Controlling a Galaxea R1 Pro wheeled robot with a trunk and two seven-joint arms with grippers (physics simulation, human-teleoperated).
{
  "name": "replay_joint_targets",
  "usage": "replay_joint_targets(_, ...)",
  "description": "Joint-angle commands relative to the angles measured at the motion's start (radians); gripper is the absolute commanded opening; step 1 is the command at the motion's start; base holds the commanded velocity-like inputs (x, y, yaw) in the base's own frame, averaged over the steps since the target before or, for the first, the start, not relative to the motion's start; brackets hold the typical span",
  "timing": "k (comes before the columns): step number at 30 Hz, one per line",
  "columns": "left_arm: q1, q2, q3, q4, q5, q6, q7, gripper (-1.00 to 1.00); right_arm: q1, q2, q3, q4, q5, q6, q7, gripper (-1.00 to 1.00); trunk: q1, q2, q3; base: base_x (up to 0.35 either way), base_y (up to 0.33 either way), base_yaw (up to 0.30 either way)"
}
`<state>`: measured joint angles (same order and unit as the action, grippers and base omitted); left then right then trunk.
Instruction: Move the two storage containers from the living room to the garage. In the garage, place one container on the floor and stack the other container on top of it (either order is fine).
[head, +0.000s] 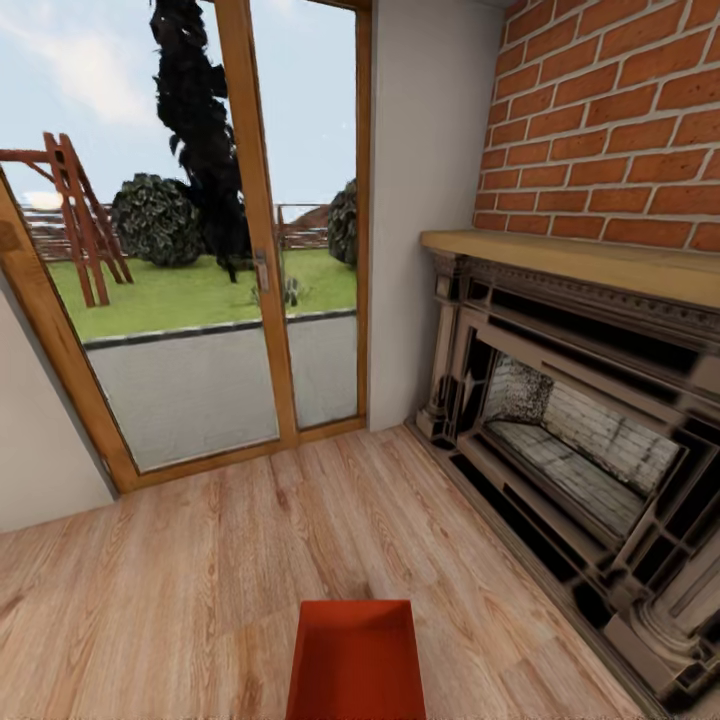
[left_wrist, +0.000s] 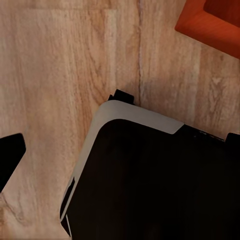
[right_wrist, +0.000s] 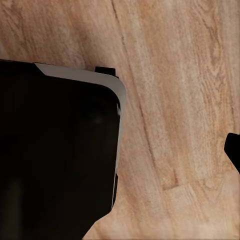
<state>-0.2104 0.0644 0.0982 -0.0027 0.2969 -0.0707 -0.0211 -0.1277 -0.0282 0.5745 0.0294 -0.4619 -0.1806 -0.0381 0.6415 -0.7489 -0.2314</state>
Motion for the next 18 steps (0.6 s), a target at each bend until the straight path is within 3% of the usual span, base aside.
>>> replay_joint_targets(1,-0.001,0.0,0.008,0.001,0.001,-0.003,-0.002,1.0,-0.001,0.001,0.008,0.003,-0.008,-0.005,0.0,1.0,0.0,-0.001,-0.003,0.0,0.0,0.0)
replay_joint_targets(18,-0.001,0.0,0.008,0.001,0.001,-0.003,-0.002,1.0,-0.001,0.0,0.008,0.003,-0.008,-0.005,0.0,1.0,0.0,-0.001,-0.03,0.0,0.0,0.0)
